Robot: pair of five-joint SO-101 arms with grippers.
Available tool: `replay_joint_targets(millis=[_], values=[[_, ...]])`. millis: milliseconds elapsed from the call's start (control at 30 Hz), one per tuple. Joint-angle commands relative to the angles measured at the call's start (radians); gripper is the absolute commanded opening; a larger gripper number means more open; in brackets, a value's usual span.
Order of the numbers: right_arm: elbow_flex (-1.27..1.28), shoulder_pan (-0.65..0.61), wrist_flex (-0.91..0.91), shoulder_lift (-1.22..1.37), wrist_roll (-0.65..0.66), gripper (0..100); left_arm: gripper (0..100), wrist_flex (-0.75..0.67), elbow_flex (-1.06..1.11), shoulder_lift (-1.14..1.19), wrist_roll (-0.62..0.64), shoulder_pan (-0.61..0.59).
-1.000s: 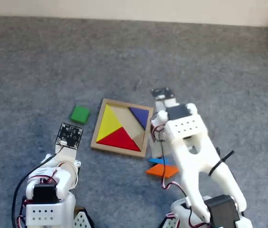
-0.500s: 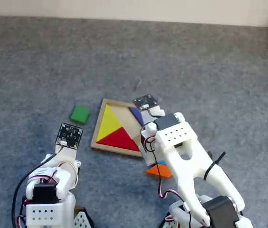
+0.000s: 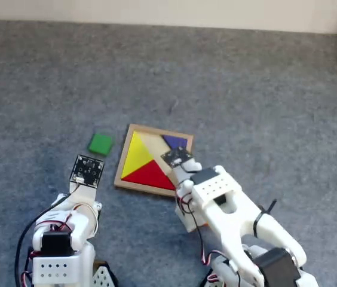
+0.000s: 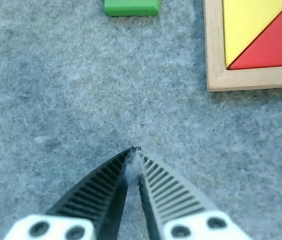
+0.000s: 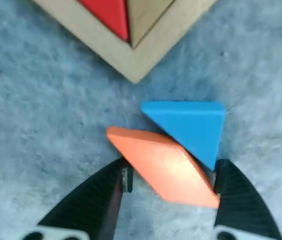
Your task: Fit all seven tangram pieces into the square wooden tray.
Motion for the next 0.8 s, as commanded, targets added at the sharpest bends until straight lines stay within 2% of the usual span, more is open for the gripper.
replay_joint_targets(millis=[0, 167, 333, 433, 600, 767], values=[[0.035, -0.008, -0.076, -0.033, 0.011, 25.6, 0, 0.003, 0.018, -0.007, 0.003, -0.012], [0.054, -0.008, -0.071, -0.035, 0.011, 24.4, 0, 0.003, 0.018, -0.007, 0.003, -0.012], [0.048, -0.008, -0.071, -0.044, 0.011, 9.1, 0, 0.003, 0.018, -0.007, 0.003, -0.012], [0.045, -0.008, -0.071, -0.044, 0.011, 3.6, 0, 0.003, 0.018, -0.007, 0.003, -0.012], [0.045, -0.01, -0.054, -0.045, 0.011, 3.1, 0, 0.003, 0.018, -0.007, 0.003, -0.012], [-0.028, -0.015, 0.12, -0.047, 0.011, 3.0, 0, 0.003, 0.018, -0.007, 0.003, -0.012]])
